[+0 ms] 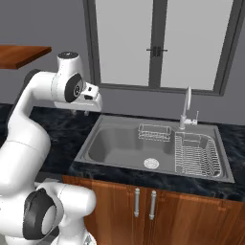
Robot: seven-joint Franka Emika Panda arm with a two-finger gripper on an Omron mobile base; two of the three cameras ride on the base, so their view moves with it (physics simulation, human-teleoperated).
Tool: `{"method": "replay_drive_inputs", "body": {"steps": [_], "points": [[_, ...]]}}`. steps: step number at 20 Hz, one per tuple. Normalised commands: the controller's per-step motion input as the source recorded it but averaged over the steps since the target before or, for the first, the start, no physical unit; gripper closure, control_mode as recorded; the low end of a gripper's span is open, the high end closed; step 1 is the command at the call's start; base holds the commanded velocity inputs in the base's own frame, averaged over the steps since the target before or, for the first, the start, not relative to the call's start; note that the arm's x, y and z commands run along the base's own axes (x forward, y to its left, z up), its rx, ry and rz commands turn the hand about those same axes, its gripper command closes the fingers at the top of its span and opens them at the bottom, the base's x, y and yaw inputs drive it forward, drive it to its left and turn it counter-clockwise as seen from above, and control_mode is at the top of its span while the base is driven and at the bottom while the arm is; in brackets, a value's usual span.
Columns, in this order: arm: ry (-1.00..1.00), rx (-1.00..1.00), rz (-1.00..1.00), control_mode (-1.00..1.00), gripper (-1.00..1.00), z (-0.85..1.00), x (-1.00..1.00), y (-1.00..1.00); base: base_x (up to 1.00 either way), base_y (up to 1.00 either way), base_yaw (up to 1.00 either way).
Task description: Open the dishwasher door and pull out the top rack.
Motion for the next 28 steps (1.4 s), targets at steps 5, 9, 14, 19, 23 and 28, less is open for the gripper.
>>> {"method": "replay_drive_inputs", "body": {"steps": [5,9,14,19,23,28], "points": [[0.0,0.0,0.0,1.0,-1.0,0.0,0.0,0.0,-0.01,0.01,0.03],[0.0,0.0,0.0,1.0,-1.0,0.0,0.0,0.0,0.0,-0.04,0.34],[0.0,0.0,0.0,1.0,-1.0,0.0,0.0,0.0,0.0,-0.17,0.45],[0.0,0.0,0.0,1.0,-1.0,0.0,0.0,0.0,0.0,-0.19,0.44],[0.0,0.0,0.0,1.0,-1.0,0.0,0.0,0.0,0.0,-0.22,0.43],[0.0,0.0,0.0,1.0,-1.0,0.0,0.0,0.0,0.0,-0.28,0.39]]}}
